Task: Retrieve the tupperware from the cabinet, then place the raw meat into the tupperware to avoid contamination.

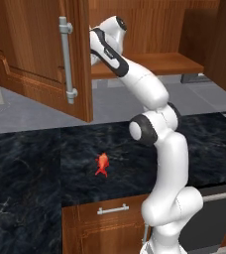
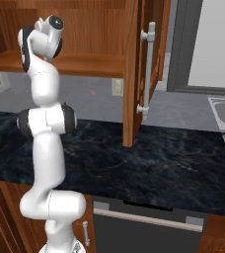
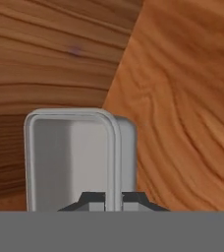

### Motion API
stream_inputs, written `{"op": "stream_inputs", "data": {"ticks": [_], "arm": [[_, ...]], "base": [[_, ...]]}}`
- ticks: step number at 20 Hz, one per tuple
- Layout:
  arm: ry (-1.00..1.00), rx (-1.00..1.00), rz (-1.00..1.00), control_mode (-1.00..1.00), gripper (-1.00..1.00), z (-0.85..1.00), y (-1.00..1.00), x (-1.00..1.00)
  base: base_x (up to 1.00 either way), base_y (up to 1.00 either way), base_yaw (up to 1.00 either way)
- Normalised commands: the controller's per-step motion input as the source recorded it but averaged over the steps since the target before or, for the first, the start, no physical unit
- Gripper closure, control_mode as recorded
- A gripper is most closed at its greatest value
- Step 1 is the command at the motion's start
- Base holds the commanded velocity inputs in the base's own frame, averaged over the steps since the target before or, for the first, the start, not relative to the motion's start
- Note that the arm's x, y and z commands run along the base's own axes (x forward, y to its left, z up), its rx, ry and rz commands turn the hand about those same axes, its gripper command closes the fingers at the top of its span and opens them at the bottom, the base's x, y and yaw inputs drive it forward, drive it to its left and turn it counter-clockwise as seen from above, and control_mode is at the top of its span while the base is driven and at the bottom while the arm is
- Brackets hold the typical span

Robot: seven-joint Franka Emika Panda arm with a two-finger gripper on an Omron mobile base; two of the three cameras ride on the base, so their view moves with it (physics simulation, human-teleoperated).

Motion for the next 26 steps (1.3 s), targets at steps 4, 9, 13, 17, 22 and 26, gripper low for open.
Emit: {"op": "stream_inputs", "data": {"ticks": [4,9,13,17,22,26], "arm": [[-0.09,0.03,-0.06,-1.0,1.0,-0.01,-0.03,-0.54],[-0.1,0.02,-0.07,-1.0,1.0,-0.09,-0.07,-0.67],[-0.11,0.04,-0.07,-1.0,1.0,-0.01,-0.08,-0.77],[-0.07,0.03,-0.08,-1.0,1.0,-0.06,-0.13,-0.71],[-0.02,0.03,-0.09,-1.0,1.0,0.04,-0.3,-0.49],[0.01,0.0,-0.06,-1.0,1.0,0.28,-0.41,-0.19]], "base": [[0.0,0.0,0.0],[0.0,0.0,0.0],[0.0,0.0,0.0],[0.0,0.0,0.0],[0.0,0.0,0.0],[0.0,0.0,0.0]]}}
